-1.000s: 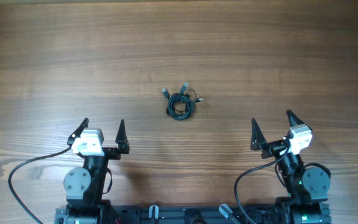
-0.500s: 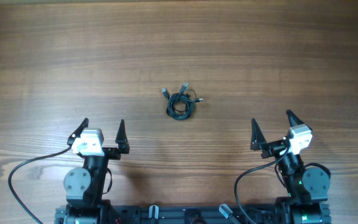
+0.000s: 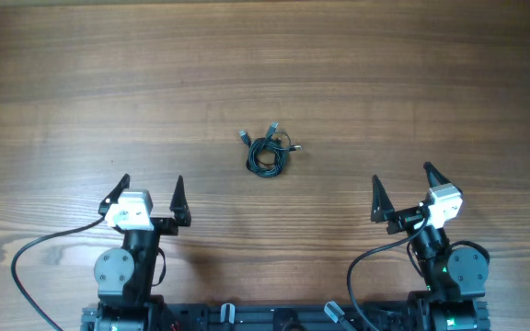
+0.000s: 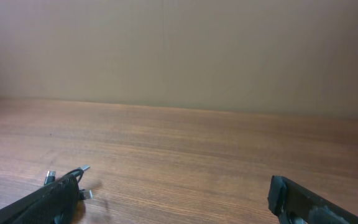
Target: Untangle cables
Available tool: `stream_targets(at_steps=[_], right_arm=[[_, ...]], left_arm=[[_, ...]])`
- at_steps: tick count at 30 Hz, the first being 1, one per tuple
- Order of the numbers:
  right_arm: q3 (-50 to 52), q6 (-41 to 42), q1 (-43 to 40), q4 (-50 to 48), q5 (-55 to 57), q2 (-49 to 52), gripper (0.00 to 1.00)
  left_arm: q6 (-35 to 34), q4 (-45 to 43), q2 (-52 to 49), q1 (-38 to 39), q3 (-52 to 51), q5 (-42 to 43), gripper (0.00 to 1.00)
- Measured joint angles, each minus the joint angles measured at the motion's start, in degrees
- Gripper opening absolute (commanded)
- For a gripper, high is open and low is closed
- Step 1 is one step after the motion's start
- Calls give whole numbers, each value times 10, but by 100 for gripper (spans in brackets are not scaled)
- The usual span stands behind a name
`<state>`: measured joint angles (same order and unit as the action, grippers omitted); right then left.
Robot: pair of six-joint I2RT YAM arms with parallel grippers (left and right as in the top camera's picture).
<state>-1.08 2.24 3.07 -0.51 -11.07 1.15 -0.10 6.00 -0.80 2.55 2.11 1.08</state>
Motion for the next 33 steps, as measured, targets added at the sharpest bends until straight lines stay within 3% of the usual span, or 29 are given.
stream_targets(at_steps=[10, 14, 19, 23, 30, 33], right_arm=[[0, 0, 0, 0, 0, 0, 100], [0, 0, 0, 0, 0, -2, 100], [3, 0, 0, 0, 0, -3, 100], [4, 0, 0, 0, 2, -3, 100], [6, 0, 0, 0, 2, -4, 100], [6, 0, 0, 0, 2, -4, 100]], left_arm=[[-52, 17, -58, 0, 75, 48, 100], [-69, 23, -174, 0, 143, 90, 100], [-96, 110, -361, 14, 296, 137, 100], [-106, 139, -513, 103, 423, 151, 100], [-108, 56, -681, 236, 443, 158, 100], [-109, 33, -744, 254, 443, 157, 86]])
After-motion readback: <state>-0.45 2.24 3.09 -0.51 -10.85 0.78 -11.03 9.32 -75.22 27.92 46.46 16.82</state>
